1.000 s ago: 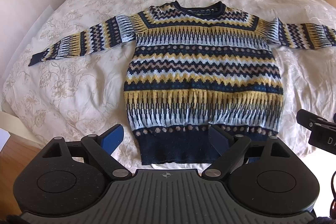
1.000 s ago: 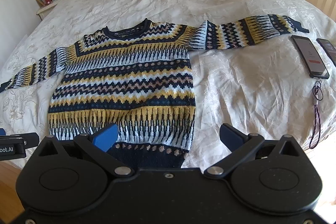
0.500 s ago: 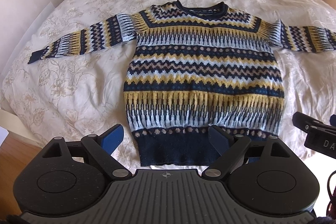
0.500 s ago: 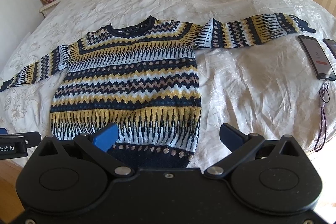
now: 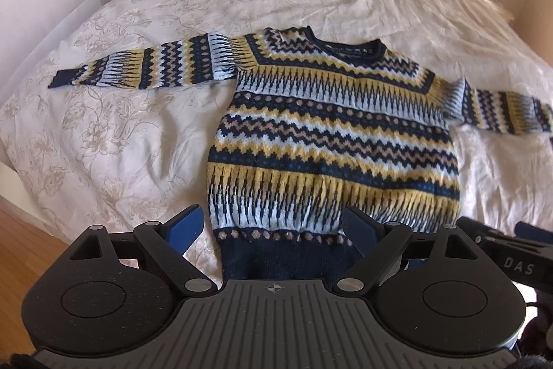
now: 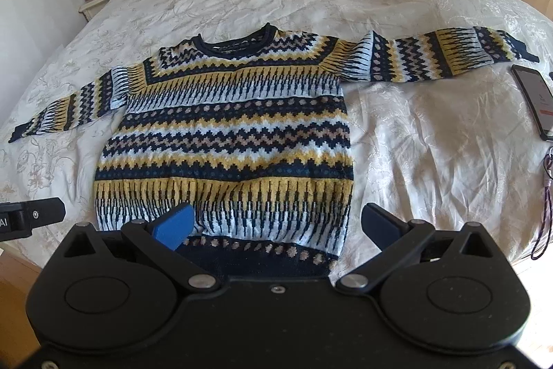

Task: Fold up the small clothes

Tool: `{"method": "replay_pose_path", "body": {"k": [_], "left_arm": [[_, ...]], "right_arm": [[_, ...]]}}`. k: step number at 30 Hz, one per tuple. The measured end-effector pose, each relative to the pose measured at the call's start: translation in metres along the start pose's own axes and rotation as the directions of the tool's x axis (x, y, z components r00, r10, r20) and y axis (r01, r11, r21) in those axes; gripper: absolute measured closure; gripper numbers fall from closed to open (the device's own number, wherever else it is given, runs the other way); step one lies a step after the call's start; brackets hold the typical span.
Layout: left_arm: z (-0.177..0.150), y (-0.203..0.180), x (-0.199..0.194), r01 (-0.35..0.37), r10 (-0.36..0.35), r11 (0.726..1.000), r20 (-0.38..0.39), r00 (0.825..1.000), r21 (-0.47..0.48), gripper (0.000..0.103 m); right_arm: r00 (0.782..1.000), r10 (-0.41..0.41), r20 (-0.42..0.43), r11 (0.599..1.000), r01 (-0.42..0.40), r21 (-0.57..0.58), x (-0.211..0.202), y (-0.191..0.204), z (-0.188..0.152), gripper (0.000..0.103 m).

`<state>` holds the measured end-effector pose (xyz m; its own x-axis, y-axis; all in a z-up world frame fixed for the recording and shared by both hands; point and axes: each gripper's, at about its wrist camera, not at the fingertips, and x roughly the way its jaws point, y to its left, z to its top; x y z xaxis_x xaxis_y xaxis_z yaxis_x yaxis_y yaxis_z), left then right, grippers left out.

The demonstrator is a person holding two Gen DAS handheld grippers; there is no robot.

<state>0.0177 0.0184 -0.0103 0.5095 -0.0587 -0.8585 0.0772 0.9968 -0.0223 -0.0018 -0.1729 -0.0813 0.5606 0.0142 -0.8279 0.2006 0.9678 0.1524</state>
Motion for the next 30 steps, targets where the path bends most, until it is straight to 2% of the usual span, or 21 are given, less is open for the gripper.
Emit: {"method": "replay_pose_path", "body": {"k": [4,9,14,18,23,30], "left_arm": [[0.005,0.029,0.009,0.084,-0.081,0.991,0.026,0.996,-0.1,0.015],[0.023,0.067,0.026,0.073,-0.063,0.985,0.068,0.996,-0.158,0.015],[0.051,0.118,0.053,0.108,-0.093,0.975,0.087,0.992,-0.192,0.015],[0.073,0.163,0.073,0.065,-0.039,0.964,0.105,0.994,-0.257,0.015],[0.104,0.221,0.102,0.0,0.038,0.955,0.122,0.992,-0.296,0.015],[0.143,0.297,0.146,-0.106,0.154,0.941,0.129,0.98,-0.321,0.015]], "right_arm": [[1.0,0.03,-0.007,0.999,-0.03,-0.014,0.008,0.013,0.004,0.001],[0.997,0.069,0.043,0.996,-0.066,-0.057,0.014,0.034,0.02,0.001],[0.992,0.108,0.068,0.992,-0.103,-0.074,0.025,0.06,0.046,0.001],[0.987,0.15,0.055,0.987,-0.145,-0.072,0.042,0.082,0.069,0.001],[0.983,0.177,0.048,0.982,-0.173,-0.077,0.059,0.11,0.094,0.001],[0.975,0.221,0.032,0.97,-0.216,-0.111,0.083,0.146,0.119,0.001]]}}
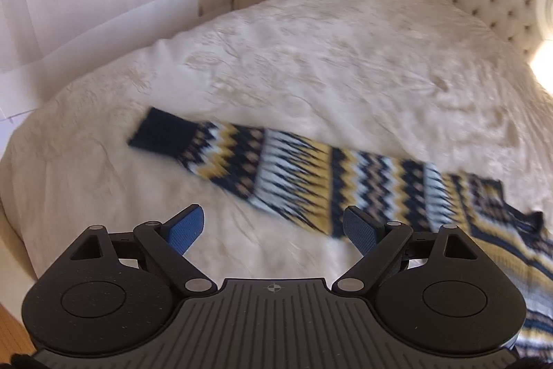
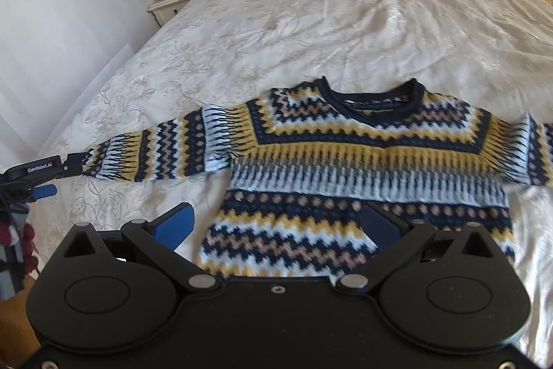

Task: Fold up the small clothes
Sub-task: 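Grasp the navy sleeve cuff with the left gripper, then carry the held sleeve across the sweater body with the left gripper and release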

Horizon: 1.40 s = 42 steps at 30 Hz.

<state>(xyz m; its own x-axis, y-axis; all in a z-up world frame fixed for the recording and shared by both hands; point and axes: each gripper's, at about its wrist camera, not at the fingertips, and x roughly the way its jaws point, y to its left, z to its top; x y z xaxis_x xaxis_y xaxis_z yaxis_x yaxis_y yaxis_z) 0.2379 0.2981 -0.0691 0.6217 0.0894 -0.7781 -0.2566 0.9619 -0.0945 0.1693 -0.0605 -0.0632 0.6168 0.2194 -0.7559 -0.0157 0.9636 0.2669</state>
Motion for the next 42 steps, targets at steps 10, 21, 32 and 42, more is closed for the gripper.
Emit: {"method": "replay_pose_path", "body": {"k": [10,21,32,42], "left_arm": [[0.024,0.043,0.074,-0.024,0.022,0.999,-0.061,0.998,-0.022,0.015],[0.04,0.078,0.129,0.049,-0.066,0.98,-0.085,0.994,-0.191,0.015],[0.051,0.065,0.103,0.083,-0.088,0.974,-0.018,0.996,-0.212,0.097],[0.068,-0.039,0.013,0.201,-0.201,0.979,0.138,0.97,0.018,0.097]], "right_arm": [[1.0,0.025,-0.007,0.999,-0.025,0.02,0.038,0.022,0.028,0.001],[0.998,0.009,-0.055,0.999,-0.007,0.04,0.07,0.03,0.045,0.001],[0.996,0.029,-0.089,0.998,-0.024,0.056,0.076,0.023,0.039,0.001],[0.991,0.092,-0.098,0.994,-0.086,0.071,0.068,-0.015,0.03,0.001]]}}
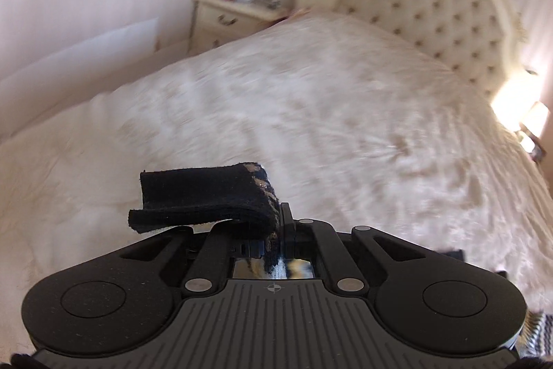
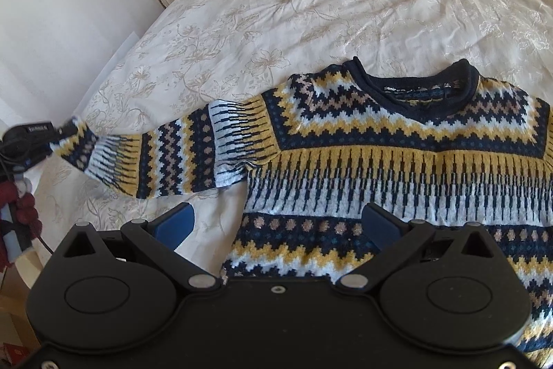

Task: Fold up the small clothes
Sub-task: 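Carry the held sleeve across the sweater body with the left gripper and release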

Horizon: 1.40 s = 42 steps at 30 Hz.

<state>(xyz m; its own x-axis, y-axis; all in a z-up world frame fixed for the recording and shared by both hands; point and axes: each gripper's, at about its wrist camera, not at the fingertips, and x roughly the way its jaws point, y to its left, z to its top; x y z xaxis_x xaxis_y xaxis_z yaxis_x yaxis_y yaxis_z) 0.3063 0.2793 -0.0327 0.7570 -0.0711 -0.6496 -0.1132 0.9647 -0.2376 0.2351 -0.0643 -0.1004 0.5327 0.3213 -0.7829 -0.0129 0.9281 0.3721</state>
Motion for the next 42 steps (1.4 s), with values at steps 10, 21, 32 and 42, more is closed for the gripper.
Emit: {"method": "replay_pose_path", "body": {"k": [10,21,32,42], "left_arm": [[-0.024,-0.167,-0.01,0.153,-0.157,0.978,0.015,0.988,0.141,0.097],[-0.111,-0.324,0.04,0.29,-0.265,0.935,-0.139,0.954,0.204,0.096],[-0.163,-0.398,0.047,0.402,-0.31,0.857,-0.303,0.901,0.322,0.061],[-0.164,-0.382,0.024,0.462,-0.349,0.777,-0.317,0.882,0.428,0.043]], "right_arm": [[0.999,0.046,0.016,0.998,-0.047,0.049,-0.042,-0.086,-0.006,0.001],[0.999,0.007,0.032,0.994,-0.01,0.107,-0.082,-0.182,-0.021,0.001],[1.0,-0.03,0.01,0.988,0.028,0.151,-0.089,-0.223,-0.032,0.001],[0.998,-0.06,0.006,0.984,0.058,0.169,-0.073,-0.218,-0.029,0.001]]}}
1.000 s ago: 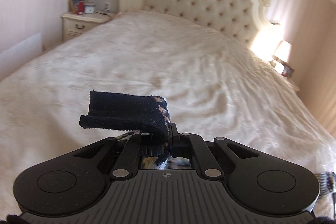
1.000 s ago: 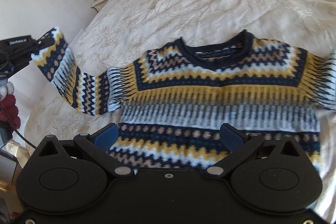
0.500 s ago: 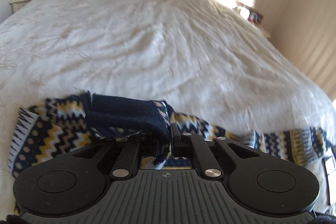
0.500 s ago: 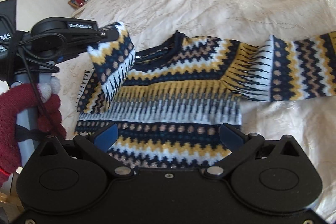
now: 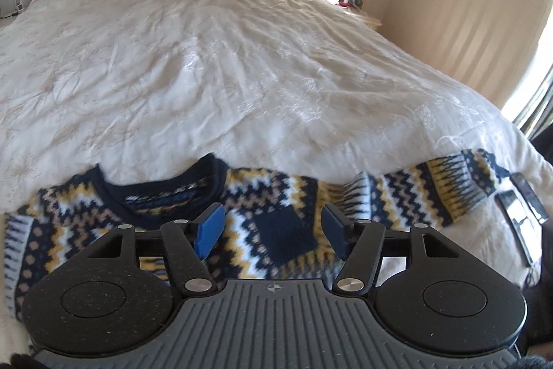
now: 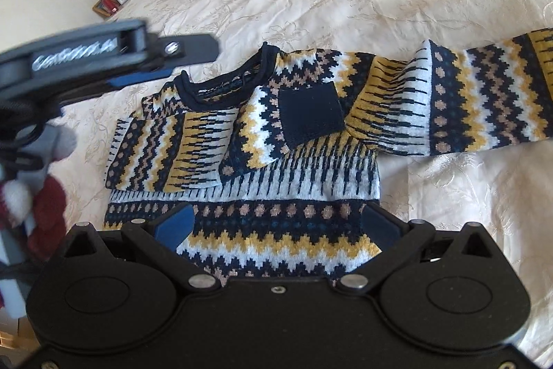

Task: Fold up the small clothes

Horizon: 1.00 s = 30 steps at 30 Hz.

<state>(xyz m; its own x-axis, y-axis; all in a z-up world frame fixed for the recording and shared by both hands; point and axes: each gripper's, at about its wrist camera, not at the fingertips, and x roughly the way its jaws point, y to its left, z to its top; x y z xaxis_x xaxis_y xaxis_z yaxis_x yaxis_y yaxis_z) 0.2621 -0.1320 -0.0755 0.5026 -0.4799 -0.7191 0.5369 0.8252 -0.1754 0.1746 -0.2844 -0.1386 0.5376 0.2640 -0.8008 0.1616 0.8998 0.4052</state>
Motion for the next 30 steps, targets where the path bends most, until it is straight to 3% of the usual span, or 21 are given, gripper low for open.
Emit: {"method": "replay_pose_path", "body": {"k": [3,7,14,22,30], "left_arm": [[-0.012,0.026,-0.003,-0.06,0.059,0.998,-0.044,0.997,-0.026,0.043],[-0.029,0.073,-0.003,-0.162,0.149,0.982,-0.126,0.981,-0.099,0.043],[-0.051,0.144,0.004,-0.318,0.275,0.933,-0.238,0.931,-0.168,0.043],[-0.076,0.185,0.034,-0.403,0.304,0.892,-0.388,0.87,-0.206,0.043],[-0.078,0.191,0.047,-0.392,0.284,0.893,-0.398,0.872,-0.221,0.031]], "right_arm": [[1.0,-0.012,0.007,1.0,0.012,-0.009,0.006,0.004,0.005,0.001],[0.999,-0.029,0.021,1.0,0.029,-0.005,0.016,0.002,0.019,0.001],[0.999,-0.034,0.023,0.998,0.033,0.048,0.035,-0.005,0.045,0.001],[0.999,-0.036,-0.012,0.998,0.037,0.041,0.06,-0.006,0.06,0.001],[0.997,-0.069,-0.046,0.998,0.069,-0.004,0.089,-0.009,0.074,0.001]]}}
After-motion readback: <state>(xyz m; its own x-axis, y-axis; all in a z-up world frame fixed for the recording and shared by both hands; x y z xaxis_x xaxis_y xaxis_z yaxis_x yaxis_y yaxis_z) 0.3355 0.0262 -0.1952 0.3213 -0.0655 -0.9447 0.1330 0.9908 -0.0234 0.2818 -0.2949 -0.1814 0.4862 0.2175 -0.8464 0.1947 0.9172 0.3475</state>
